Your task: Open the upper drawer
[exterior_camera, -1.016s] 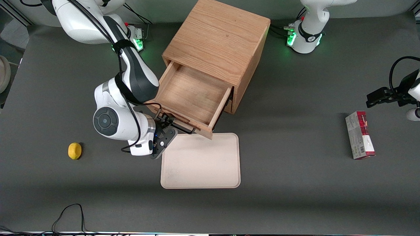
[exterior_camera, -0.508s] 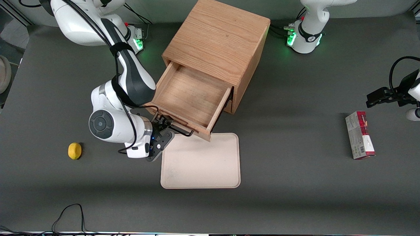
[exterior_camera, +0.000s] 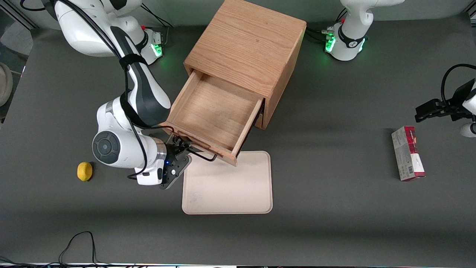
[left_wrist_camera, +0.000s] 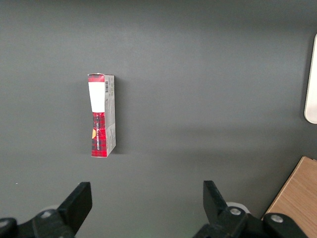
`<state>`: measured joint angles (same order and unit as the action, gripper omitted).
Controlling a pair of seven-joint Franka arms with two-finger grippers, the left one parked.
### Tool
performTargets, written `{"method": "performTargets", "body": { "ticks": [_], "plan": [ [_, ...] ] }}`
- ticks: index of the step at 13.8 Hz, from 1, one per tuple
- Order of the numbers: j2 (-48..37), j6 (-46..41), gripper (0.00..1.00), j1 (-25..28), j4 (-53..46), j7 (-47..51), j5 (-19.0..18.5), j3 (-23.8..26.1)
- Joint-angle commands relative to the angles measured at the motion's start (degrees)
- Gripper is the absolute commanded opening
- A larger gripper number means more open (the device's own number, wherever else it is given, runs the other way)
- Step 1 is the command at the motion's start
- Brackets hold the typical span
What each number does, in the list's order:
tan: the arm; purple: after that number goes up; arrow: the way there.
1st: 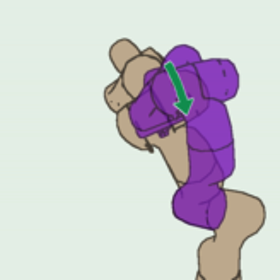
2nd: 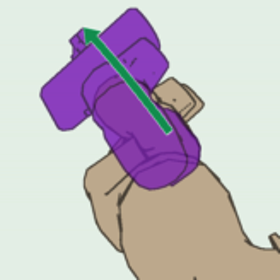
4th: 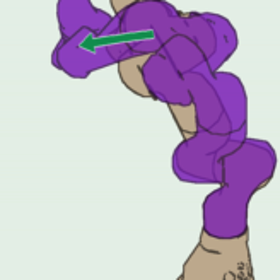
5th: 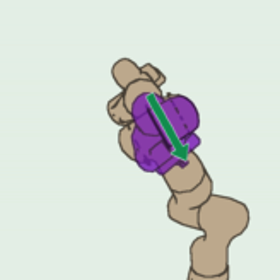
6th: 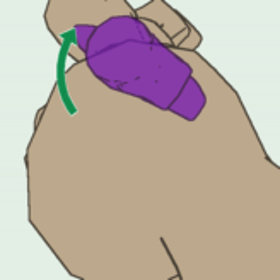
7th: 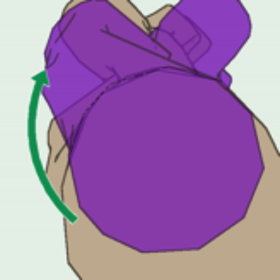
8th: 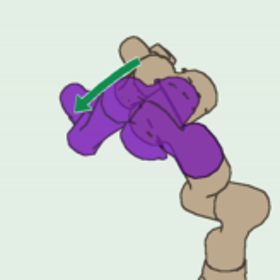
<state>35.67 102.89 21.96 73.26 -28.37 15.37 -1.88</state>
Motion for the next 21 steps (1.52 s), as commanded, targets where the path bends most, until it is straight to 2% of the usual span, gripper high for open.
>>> {"method": "performTargets", "body": {
  "ticks": [1,13,17,21],
  "plan": [
    [2.12,-1.02,1.00,-0.95,-3.83,-1.60,1.07,0.29],
    [3.88,-0.58,1.00,-3.23,-6.29,-1.60,2.82,0.29],
    [4.14,-0.67,1.00,-4.64,-6.64,-1.60,5.37,0.29],
    [4.06,-0.58,1.00,-5.43,-6.73,-1.51,5.55,0.29]
  ]
}}
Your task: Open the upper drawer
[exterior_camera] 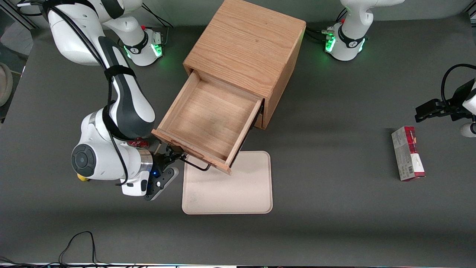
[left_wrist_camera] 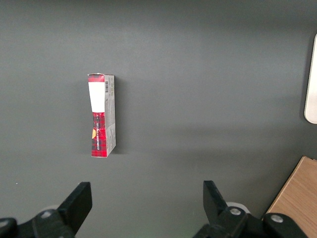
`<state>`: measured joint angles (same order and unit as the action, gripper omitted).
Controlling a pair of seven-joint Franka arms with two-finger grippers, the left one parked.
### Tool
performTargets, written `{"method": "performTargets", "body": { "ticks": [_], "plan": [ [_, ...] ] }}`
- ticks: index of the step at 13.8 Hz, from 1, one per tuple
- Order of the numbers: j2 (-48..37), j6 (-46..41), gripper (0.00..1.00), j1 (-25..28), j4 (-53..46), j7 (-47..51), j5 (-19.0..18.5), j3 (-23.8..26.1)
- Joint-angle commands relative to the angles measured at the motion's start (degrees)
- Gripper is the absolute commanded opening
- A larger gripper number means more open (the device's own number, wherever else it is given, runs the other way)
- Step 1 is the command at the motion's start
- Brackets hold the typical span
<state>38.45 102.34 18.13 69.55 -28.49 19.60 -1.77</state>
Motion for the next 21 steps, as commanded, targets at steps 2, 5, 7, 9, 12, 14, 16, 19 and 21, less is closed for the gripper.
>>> {"method": "performTargets", "body": {
  "ticks": [2,5,7,9,12,14,16,19,21],
  "plan": [
    [1.28,-0.38,1.00,-1.78,-3.11,-1.30,1.32,0.19],
    [0.67,-0.73,1.00,-1.79,-3.28,-1.13,1.41,0.28],
    [0.40,-1.78,1.00,-1.44,-3.37,-1.04,1.41,0.37],
    [0.23,-3.36,1.00,-1.35,-3.98,-0.86,1.32,1.15],
    [0.23,-5.65,1.00,-1.35,-5.39,-0.95,1.41,1.42],
    [0.14,-8.71,1.00,-1.35,-7.49,-0.95,1.23,1.42],
    [-1.08,-13.81,1.00,-1.43,-8.99,-0.77,0.35,0.98],
    [-11.50,-17.09,1.00,-1.09,0.17,-1.21,-4.10,-0.07],
    [-22.39,-11.66,1.00,0.75,13.78,-1.04,-11.13,-0.07]
  ]
}}
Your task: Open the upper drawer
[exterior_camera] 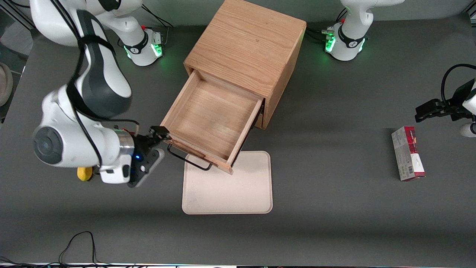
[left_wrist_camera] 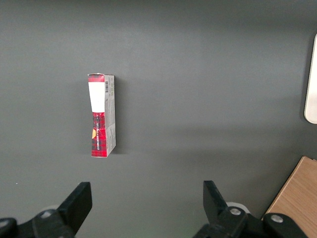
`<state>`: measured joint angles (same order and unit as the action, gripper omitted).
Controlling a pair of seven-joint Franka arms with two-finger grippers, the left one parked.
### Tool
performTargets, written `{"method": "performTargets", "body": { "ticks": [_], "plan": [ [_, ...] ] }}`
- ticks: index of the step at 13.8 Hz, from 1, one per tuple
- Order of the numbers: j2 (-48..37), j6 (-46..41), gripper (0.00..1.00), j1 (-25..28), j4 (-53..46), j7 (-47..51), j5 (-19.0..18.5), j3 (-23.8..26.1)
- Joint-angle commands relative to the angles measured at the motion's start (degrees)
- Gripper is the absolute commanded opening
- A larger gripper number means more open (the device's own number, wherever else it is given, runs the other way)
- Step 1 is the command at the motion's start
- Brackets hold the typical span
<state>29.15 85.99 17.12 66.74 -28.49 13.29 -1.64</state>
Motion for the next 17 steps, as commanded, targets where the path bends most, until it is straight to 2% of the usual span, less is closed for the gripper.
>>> {"method": "performTargets", "body": {
  "ticks": [1,3,5,7,9,14,17],
  "plan": [
    [-17.24,6.10,1.00,1.95,21.62,-0.95,-6.25,-0.38],
    [-23.67,6.72,1.00,2.13,29.19,1.50,-7.39,-3.35],
    [-32.36,10.58,1.00,5.28,38.94,6.05,-14.32,-3.63],
    [-36.51,10.60,1.00,5.21,43.54,11.86,-15.05,-5.64],
    [-37.76,9.37,1.00,5.29,44.17,12.67,-14.61,-10.38],
    [-33.47,1.48,1.00,4.59,34.96,12.24,-14.87,-12.85],
    [-32.58,1.19,1.00,4.68,32.13,13.46,-14.35,-15.58]
  ]
}}
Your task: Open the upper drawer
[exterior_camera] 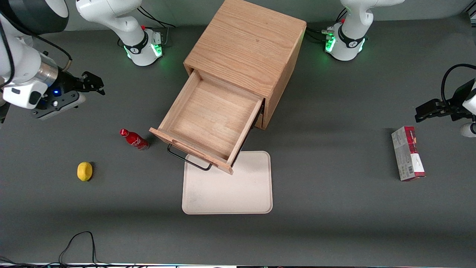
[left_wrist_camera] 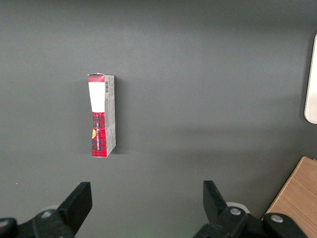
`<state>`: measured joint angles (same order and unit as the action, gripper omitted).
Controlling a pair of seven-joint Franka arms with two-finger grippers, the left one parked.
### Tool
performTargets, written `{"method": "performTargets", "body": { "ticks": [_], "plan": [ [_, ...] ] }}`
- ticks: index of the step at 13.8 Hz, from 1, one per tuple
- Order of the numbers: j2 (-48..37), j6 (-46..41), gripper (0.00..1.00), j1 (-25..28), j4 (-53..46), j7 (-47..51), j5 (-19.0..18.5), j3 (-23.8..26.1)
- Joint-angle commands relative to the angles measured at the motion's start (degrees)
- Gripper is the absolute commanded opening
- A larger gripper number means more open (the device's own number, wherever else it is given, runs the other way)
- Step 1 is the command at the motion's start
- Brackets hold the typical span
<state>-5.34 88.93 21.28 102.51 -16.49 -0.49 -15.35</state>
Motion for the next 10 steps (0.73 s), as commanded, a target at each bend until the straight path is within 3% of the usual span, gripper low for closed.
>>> {"method": "performTargets", "body": {
  "ticks": [1,3,6,8,9,10],
  "plan": [
    [1.56,-1.74,1.00,0.60,-3.63,1.55,-0.21,-2.31],
    [1.30,-1.05,1.00,0.77,-3.90,2.16,3.29,-4.76],
    [-0.37,0.80,1.00,-1.05,-1.80,4.62,3.31,-3.39],
    [-2.13,1.95,1.00,-14.45,-0.21,4.80,3.39,11.31],
    [-2.22,2.47,1.00,-17.91,-0.12,5.67,3.31,15.31],
    [-2.22,3.00,1.00,-18.47,-0.20,7.42,3.31,15.87]
  ]
}}
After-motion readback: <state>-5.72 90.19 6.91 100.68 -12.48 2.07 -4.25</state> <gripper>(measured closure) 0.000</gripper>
